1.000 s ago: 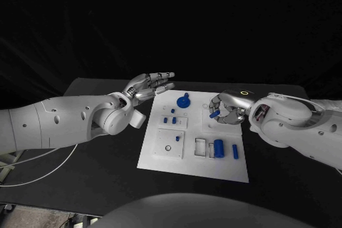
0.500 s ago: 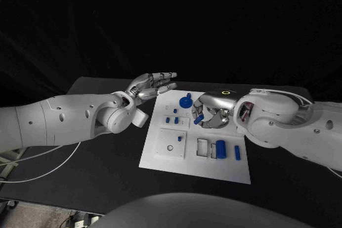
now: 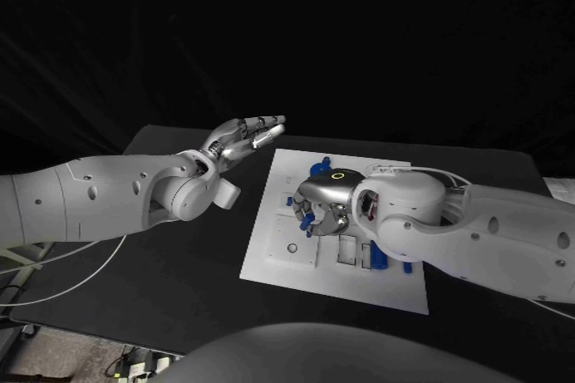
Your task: Assemble the parts on the task board
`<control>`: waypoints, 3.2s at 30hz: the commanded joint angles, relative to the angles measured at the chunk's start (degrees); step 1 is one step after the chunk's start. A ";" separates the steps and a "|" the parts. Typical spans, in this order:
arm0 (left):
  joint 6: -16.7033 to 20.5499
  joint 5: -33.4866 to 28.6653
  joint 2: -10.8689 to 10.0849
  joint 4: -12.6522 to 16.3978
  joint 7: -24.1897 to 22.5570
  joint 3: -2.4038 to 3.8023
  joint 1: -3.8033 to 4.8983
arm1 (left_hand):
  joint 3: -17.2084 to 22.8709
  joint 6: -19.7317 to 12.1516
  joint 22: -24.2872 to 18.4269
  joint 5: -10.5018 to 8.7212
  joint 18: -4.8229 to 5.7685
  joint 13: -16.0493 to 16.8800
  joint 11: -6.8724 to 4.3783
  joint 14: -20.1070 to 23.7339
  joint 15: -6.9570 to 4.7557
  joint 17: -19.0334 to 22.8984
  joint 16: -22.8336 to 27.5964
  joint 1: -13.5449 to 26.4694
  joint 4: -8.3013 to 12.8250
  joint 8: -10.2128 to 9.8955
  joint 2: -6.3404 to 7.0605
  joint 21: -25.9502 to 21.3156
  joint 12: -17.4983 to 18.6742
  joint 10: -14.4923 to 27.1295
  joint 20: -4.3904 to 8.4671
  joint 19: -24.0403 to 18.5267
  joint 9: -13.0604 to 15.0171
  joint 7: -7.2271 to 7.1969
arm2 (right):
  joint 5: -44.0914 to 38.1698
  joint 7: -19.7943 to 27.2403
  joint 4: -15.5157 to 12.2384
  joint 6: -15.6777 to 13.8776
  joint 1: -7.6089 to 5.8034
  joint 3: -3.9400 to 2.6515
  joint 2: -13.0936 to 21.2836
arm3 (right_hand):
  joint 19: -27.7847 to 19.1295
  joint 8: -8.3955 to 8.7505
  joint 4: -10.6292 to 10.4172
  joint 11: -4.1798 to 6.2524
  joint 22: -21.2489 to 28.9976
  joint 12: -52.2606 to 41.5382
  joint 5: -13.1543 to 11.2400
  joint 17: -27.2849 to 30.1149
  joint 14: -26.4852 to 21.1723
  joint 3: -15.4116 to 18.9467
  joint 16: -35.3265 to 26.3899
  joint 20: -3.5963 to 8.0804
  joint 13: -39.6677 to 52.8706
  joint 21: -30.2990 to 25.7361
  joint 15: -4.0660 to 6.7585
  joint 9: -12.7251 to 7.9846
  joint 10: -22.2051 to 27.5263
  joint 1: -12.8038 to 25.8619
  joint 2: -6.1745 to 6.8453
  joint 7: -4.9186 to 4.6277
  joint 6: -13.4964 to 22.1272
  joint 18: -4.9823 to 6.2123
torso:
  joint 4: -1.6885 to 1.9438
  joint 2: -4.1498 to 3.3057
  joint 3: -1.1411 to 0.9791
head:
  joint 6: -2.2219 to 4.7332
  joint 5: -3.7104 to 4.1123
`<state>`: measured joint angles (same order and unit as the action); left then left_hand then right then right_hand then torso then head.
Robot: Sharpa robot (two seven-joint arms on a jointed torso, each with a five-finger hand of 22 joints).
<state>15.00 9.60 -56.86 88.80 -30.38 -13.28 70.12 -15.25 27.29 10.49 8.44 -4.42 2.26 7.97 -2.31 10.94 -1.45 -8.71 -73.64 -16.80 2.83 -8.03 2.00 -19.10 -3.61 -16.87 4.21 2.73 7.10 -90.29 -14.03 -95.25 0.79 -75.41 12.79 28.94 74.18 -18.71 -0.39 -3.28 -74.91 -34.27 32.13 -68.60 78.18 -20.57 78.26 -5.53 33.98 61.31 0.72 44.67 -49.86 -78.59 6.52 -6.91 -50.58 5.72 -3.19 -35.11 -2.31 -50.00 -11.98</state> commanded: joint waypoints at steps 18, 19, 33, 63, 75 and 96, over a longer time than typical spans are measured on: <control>1.22 -2.24 0.71 0.28 -2.56 0.05 0.04 | 1.24 -1.01 -1.05 5.04 -0.49 0.03 -0.25 0.78 -0.89 0.06 0.10 -4.08 0.21 -0.15 -0.57 -0.28 0.45 -0.35 0.10 -0.80 -0.13 1.23 | -11.46 0.03 3.83 3.28 4.92 -0.03 -6.54 | 0.49 1.21 0.50 -0.30 -7.40 0.89 -0.17 -1.49 1.04 -0.84 0.95 -0.17 -0.47 1.05 -0.32 -0.58 -0.72 0.07 0.18 -0.06 0.39 0.13 | -0.08 0.05 0.02 | 0.00 -1.95; 1.23 -2.21 0.68 0.32 -2.54 0.05 0.04 | 1.26 -0.91 -1.03 5.31 -0.49 0.03 -0.23 0.78 -0.89 0.05 0.07 -4.28 0.21 -0.13 -0.61 -0.27 0.44 -0.36 0.09 -0.78 -0.12 1.29 | -11.98 0.02 3.88 3.45 5.16 -0.03 -6.73 | 0.44 1.26 0.51 -0.28 -7.37 0.93 -0.19 -1.40 0.99 -0.84 0.90 -0.17 -0.48 0.97 -0.34 -0.61 -0.71 0.09 0.21 -0.02 0.40 0.15 | -0.08 0.05 0.01 | 0.00 -2.10; 1.24 -2.05 0.30 0.74 -2.39 0.05 0.04 | 1.25 0.05 -0.95 7.92 -0.42 0.07 -0.02 0.72 -0.73 0.02 -0.24 -6.21 0.19 -0.03 -0.72 -0.17 0.08 -0.57 0.07 -0.66 -0.05 1.78 | -14.76 -0.24 3.97 5.08 6.19 -0.01 -7.40 | 0.27 1.53 0.64 -0.16 -7.30 1.04 -0.29 -1.10 0.78 -0.89 0.71 -0.16 -0.48 0.72 -0.38 -0.77 -0.73 0.09 0.35 0.18 0.38 0.22 | -0.08 0.04 0.08 | 0.00 -3.19; 0.20 -1.92 0.76 0.48 -1.45 0.05 0.03 | 1.15 1.22 -0.73 11.52 -0.09 0.08 0.22 0.68 -0.50 0.00 -0.54 -8.33 0.15 0.10 -1.04 0.00 -0.03 -0.60 -0.02 -0.42 0.05 2.26 | -17.13 -0.08 4.57 3.97 7.49 0.02 -6.58 | -1.32 2.55 0.83 -0.16 -6.69 1.92 -0.10 0.74 -0.70 -1.07 -0.55 -0.03 -0.44 -1.55 -0.40 -1.39 0.26 0.58 0.63 0.62 -0.03 0.68 | -0.11 0.03 0.04 | 0.00 -3.07; -0.28 -1.81 0.92 0.44 -1.03 0.04 0.03 | 1.08 2.87 -0.62 12.06 0.13 0.07 0.32 0.66 -0.36 -0.01 -0.62 -8.70 0.15 0.39 -1.00 0.08 -0.02 -0.59 -0.06 -0.30 0.23 2.57 | -17.59 -0.04 4.69 3.10 7.73 0.03 -6.50 | -1.84 3.36 1.10 -0.40 -6.55 2.25 -0.40 1.08 -1.14 -1.11 -0.83 -0.05 -0.14 -2.15 -0.54 -1.67 1.16 0.72 0.71 1.26 0.46 0.75 | -0.08 0.02 0.03 | 0.00 -2.94; -0.83 -1.59 1.10 0.37 -0.28 0.04 0.02 | 0.99 6.05 -0.54 12.74 0.55 0.09 0.68 0.61 -0.19 -0.03 -0.81 -9.37 0.21 1.14 -0.95 0.18 -0.17 -0.66 -0.08 -0.14 0.53 3.05 | -17.31 0.35 4.90 2.84 8.16 0.04 -6.54 | -2.00 3.68 1.27 -0.55 -6.52 2.20 -1.43 1.17 -1.27 -1.01 -0.88 -0.14 0.36 -2.33 -0.58 -1.65 1.91 0.80 0.53 1.59 0.44 0.77 | -0.06 0.01 0.04 | 0.00 -2.84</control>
<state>15.29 7.79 -55.90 89.12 -30.55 -13.28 70.12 -14.36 32.90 9.87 20.97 -4.44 2.26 8.27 -1.79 10.43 -1.39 -9.32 -82.46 -16.58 3.73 -8.90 2.00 -19.10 -4.12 -16.77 3.69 3.20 9.63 -106.81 -14.02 -90.36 3.61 -67.32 12.82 22.41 72.55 -15.28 0.63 -3.81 -74.91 -32.29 30.92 -67.49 77.36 -21.60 77.60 -5.73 34.27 59.35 0.11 42.98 -48.31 -78.13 6.97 -5.62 -50.05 5.72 -3.27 -35.10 -2.27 -50.00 -14.85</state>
